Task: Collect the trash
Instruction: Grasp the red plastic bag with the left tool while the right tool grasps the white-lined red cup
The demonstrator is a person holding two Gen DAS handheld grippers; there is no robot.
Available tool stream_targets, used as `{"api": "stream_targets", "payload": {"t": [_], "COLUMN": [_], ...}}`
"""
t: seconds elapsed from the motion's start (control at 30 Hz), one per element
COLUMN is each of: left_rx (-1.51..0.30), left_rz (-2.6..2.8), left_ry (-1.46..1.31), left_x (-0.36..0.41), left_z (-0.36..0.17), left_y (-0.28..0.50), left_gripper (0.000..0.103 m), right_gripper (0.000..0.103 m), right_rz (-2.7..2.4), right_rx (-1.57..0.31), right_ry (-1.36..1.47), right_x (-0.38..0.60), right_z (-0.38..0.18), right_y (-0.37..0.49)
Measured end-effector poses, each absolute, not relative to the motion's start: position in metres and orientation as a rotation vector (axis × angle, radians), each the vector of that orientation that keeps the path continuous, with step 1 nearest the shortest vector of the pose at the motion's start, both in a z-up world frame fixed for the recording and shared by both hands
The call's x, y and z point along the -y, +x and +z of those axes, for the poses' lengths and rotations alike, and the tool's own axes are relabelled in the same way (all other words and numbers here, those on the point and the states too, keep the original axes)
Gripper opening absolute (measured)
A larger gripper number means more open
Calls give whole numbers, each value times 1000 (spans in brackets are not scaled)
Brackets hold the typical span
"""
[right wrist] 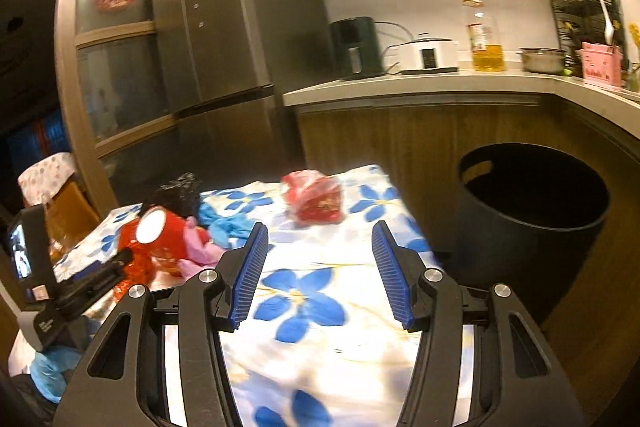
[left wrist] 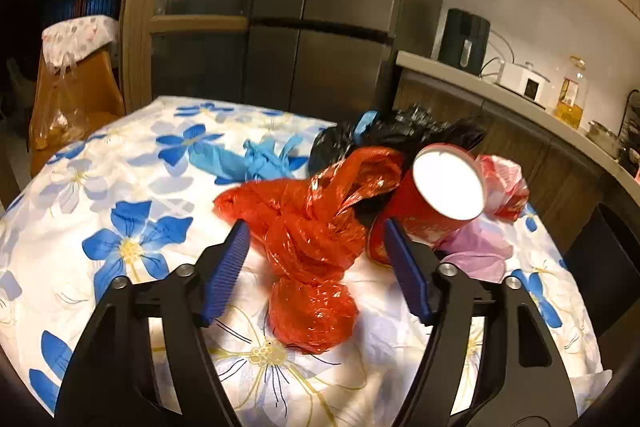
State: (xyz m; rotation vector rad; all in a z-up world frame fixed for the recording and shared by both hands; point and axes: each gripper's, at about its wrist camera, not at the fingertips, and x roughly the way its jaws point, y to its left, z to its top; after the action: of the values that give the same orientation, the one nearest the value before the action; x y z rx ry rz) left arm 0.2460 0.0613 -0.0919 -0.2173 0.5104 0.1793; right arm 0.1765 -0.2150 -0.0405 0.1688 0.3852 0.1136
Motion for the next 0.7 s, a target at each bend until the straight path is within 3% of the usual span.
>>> {"api": "stream_targets", "payload": {"t": [0.07, 0.27, 0.7], "left_rx": [-538, -563, -420], "left_rz": [178, 158, 171], "left_ry": [-222, -258, -380], "left_x": [-62, -68, -109], "left_z": [-97, -103, -70], "left_y": [251, 253, 192], "left_gripper": [53, 38, 33], "right_gripper": [54, 54, 75], "right_rz": [140, 235, 361], "right_rx": [-390, -421, -410], "right_ry": [164, 121, 40], "right_x": [205, 166, 88], "right_z": [-42, -50, -61], "right_y": [180, 191, 218]}}
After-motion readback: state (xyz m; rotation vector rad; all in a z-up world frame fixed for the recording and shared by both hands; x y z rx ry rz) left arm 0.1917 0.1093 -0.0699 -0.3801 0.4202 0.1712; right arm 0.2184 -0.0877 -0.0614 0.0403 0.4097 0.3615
